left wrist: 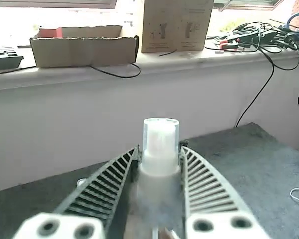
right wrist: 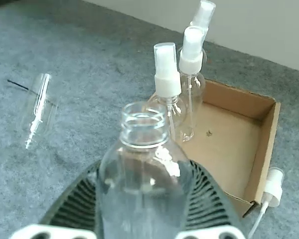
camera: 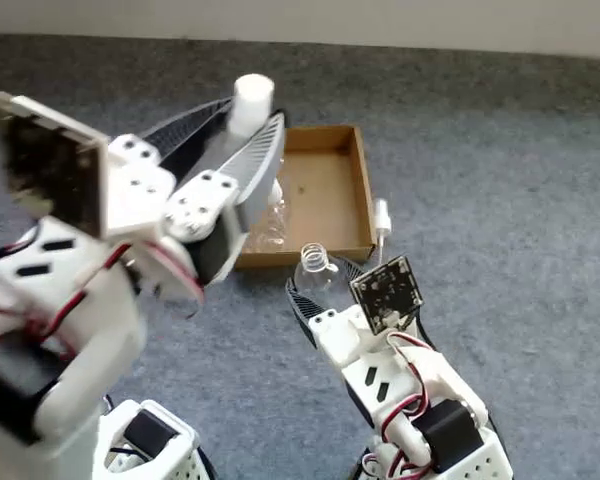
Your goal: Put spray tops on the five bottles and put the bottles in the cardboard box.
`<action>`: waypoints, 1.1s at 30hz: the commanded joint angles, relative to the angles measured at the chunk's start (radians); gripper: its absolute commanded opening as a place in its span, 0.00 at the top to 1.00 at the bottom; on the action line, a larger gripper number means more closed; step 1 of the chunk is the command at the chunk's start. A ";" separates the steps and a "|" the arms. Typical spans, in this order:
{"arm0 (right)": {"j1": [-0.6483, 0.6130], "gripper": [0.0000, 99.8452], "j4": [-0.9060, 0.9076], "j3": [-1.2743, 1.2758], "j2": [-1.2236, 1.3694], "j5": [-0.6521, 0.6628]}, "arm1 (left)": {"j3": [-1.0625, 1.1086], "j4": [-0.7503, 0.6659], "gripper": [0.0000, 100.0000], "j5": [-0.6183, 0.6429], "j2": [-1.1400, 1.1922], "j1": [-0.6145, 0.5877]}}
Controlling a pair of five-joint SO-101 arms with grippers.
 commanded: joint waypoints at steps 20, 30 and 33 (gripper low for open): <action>-0.042 1.00 -0.142 0.099 -0.128 -0.015 | 0.349 -0.555 0.99 0.014 -0.004 0.193; -0.041 1.00 -0.143 0.099 -0.128 -0.017 | 0.444 -0.549 0.99 0.014 -0.013 0.189; -0.024 1.00 -0.145 0.099 -0.128 -0.017 | 0.444 -0.512 0.99 0.014 -0.013 0.188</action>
